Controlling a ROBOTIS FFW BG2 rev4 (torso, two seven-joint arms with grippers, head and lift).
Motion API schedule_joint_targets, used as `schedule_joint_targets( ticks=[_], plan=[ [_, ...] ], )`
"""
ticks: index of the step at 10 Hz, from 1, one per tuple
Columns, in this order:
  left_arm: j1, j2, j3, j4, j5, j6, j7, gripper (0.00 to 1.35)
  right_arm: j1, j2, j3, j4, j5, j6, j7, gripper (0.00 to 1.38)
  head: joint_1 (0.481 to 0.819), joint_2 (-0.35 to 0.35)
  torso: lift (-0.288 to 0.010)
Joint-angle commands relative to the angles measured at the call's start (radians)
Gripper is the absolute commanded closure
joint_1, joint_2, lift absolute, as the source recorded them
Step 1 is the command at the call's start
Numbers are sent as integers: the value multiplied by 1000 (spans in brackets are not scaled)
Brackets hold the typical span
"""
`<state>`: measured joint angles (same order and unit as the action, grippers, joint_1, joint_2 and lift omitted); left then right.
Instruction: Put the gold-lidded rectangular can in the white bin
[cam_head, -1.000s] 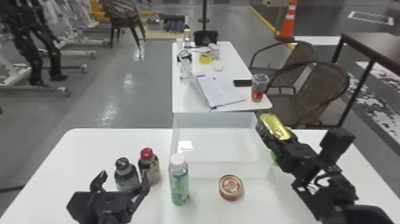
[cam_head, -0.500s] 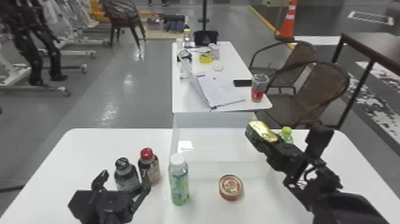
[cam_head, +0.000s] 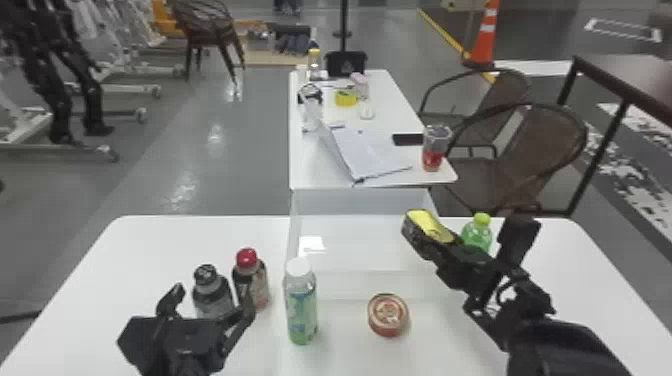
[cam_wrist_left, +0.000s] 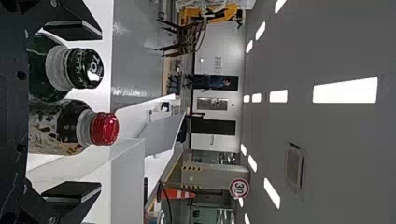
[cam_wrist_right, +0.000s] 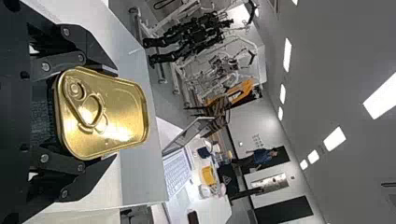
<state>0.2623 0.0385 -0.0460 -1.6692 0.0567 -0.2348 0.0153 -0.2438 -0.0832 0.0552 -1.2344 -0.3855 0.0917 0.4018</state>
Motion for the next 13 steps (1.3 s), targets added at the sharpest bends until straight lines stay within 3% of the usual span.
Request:
schedule_joint_targets(
  ticks=[1,5,6,9,11,13],
  plan=[
    [-5,0,-3,3,2,0,0,160,-35,0,0,53,16,-17,5,888,549,0,-100],
    [-8,6,-6,5,5,3,0,160,-117,3,0,153,-1,-1,40,874,549,0,-100],
    [-9,6,-8,5,5,3,0,160,-127,5,0,167,-13,2,52,765,549,0,-100],
    [-8,8,-8,5,6,2,0,160,-127,8,0,174,-16,2,52,671,549,0,-100],
    [-8,8,-8,6,6,0,0,160,-126,7,0,179,-16,2,52,426,549,0,-100],
    [-8,8,-6,6,8,-1,0,160,-123,7,0,176,-27,2,52,50,549,0,-100]
  ],
)
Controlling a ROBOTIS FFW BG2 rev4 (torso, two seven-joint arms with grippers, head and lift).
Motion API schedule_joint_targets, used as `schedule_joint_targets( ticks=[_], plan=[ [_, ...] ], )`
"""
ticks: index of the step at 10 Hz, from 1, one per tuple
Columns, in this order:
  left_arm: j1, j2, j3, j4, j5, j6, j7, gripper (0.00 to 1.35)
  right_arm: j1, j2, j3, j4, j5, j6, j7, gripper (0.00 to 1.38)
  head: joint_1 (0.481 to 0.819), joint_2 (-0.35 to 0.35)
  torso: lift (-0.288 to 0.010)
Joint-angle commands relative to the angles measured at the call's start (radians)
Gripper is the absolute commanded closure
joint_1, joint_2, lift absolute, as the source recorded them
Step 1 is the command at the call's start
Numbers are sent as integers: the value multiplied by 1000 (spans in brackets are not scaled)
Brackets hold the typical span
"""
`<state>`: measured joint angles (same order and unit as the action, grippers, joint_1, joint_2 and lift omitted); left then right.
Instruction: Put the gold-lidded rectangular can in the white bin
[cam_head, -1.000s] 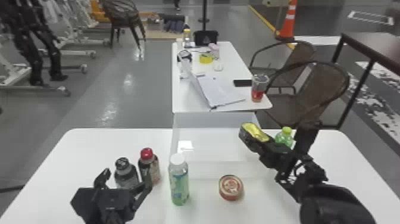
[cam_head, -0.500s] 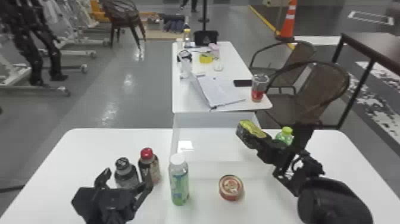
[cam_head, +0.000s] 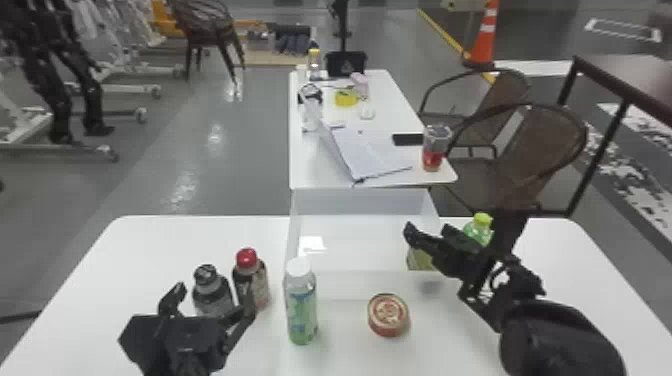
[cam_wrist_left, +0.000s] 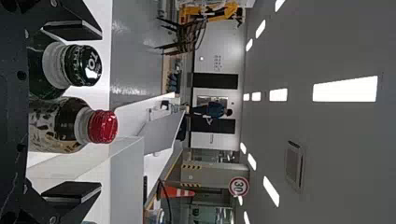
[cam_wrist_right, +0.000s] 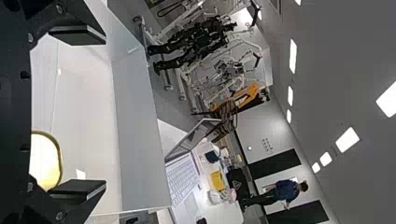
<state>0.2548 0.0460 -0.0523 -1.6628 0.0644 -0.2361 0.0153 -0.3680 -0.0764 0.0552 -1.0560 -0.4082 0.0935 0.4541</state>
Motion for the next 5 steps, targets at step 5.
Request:
schedule_joint_targets(
  ticks=[5],
  plan=[
    [1,0,0,0,-1,-9,0,160,219,-3,-12,-401,3,-64,-129,91,549,0,-100]
  ],
)
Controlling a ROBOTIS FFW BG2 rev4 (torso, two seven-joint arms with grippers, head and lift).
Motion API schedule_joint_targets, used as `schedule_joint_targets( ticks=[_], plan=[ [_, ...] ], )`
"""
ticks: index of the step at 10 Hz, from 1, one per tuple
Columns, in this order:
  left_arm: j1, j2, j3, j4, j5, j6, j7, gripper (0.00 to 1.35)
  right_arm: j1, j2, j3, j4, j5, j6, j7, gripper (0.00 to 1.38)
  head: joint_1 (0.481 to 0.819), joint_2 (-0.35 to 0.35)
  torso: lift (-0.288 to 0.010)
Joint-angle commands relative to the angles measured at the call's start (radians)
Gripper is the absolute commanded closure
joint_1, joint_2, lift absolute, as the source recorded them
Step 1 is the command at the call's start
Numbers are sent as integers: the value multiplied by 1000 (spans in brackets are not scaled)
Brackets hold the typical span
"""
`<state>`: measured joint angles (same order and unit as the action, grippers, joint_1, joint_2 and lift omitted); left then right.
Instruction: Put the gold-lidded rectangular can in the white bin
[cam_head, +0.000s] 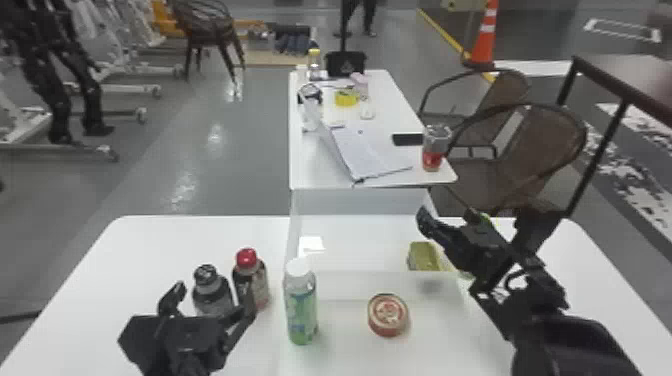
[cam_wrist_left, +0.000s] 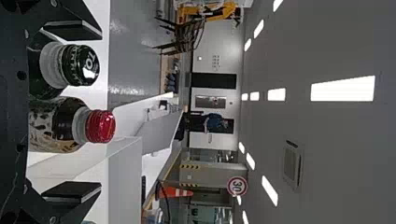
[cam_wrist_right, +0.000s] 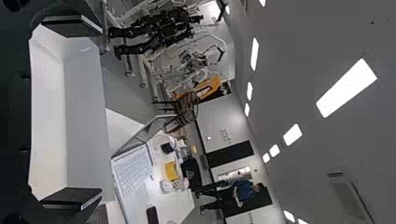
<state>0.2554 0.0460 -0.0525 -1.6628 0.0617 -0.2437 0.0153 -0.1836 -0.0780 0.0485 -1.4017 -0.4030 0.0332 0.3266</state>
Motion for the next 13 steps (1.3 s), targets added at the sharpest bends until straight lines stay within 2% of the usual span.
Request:
schedule_joint_targets(
  ticks=[1,3,6,8,10,13],
  plan=[
    [2,0,2,0,1,0,0,160,81,-3,-16,-112,10,-3,-11,94,549,0,-100],
    [4,0,3,0,0,-8,2,160,164,-5,-26,-148,39,-30,-18,98,549,0,-100],
    [10,2,10,-2,0,-12,2,160,332,-3,-26,-250,104,-56,-72,98,549,0,-100],
    [10,-3,13,0,-2,-16,2,160,417,-3,-30,-310,119,-64,-89,98,549,0,-100],
    [10,-3,14,-2,-6,-19,2,160,503,-3,-32,-393,164,-81,-136,98,549,0,-100],
    [12,-3,14,-3,-13,-22,2,160,526,9,-32,-405,196,-96,-205,93,549,0,-100]
  ],
)
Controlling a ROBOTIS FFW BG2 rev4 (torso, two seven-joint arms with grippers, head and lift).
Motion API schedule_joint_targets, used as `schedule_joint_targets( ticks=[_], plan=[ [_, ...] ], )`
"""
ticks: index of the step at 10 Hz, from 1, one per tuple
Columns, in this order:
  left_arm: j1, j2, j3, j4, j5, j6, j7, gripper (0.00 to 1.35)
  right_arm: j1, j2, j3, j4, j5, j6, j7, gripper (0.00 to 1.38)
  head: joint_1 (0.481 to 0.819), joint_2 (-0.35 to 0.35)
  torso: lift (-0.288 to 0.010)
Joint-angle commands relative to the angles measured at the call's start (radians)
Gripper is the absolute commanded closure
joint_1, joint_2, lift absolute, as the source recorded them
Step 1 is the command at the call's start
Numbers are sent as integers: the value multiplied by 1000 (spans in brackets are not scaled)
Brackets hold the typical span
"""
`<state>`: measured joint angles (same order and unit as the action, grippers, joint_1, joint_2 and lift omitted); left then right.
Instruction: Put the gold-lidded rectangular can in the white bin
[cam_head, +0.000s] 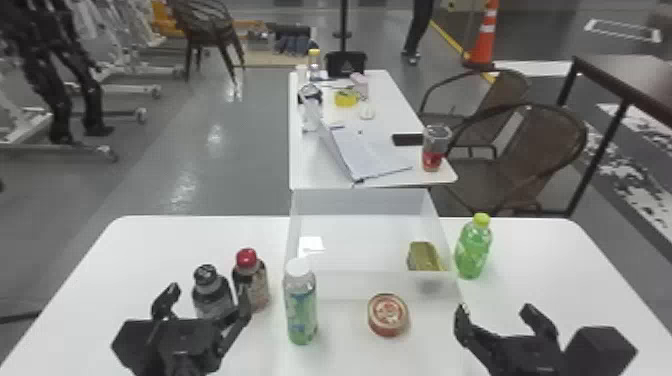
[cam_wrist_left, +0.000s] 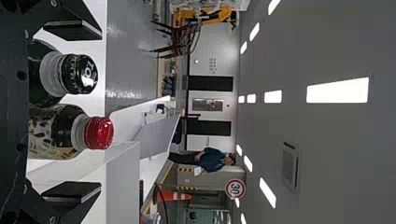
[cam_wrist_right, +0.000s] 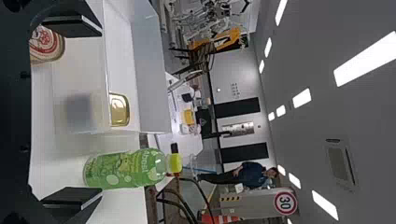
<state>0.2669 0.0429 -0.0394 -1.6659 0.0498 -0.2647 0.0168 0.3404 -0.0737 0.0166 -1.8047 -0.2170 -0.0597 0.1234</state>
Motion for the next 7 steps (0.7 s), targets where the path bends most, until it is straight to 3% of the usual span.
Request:
schedule_joint_targets(
  ticks=[1,3,7],
  plan=[
    [0,0,0,-2,-4,-2,0,160,8,15,2,-7,21,-3,-22,98,549,0,-100],
    [3,-2,0,-2,-7,-2,0,160,14,32,2,-5,36,-11,-47,93,549,0,-100],
    [6,-5,3,-3,-13,-2,0,160,29,34,12,-19,45,-32,-105,93,549,0,-100]
  ],
)
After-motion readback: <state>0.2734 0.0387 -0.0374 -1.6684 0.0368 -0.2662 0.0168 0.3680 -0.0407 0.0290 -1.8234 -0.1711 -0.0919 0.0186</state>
